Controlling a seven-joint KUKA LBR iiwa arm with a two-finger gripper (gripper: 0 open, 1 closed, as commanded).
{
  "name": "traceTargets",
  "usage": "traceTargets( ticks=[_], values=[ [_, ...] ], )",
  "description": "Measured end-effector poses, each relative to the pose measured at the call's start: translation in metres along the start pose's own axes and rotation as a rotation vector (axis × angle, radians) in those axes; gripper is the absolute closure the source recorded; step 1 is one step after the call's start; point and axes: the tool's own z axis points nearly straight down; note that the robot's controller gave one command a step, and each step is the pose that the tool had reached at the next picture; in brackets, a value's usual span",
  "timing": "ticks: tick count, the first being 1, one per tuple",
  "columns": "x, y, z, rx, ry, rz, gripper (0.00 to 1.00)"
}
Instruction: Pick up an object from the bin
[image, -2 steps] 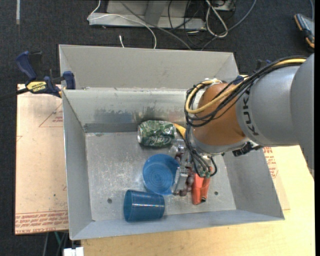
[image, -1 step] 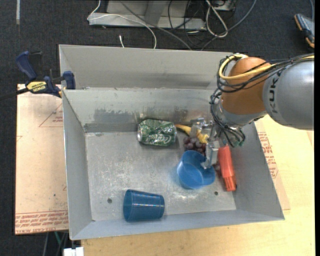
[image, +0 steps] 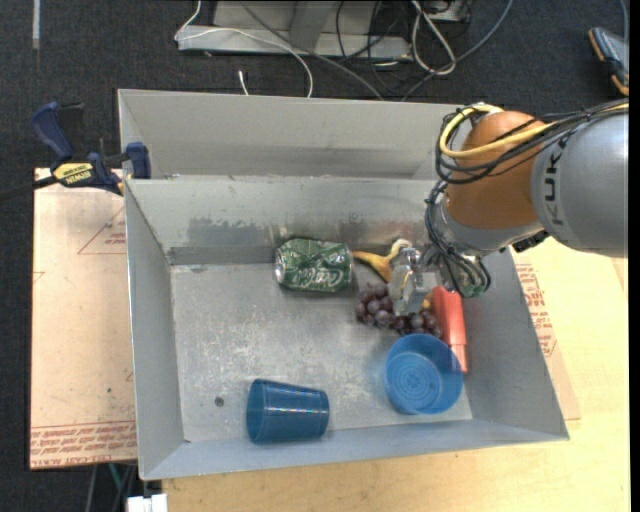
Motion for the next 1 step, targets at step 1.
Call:
traceTargets(
  ticks=[1],
  values=[
    [0.0002,-0.0004,0.0002,0.0,0.0,0.001,1.0]
  ],
)
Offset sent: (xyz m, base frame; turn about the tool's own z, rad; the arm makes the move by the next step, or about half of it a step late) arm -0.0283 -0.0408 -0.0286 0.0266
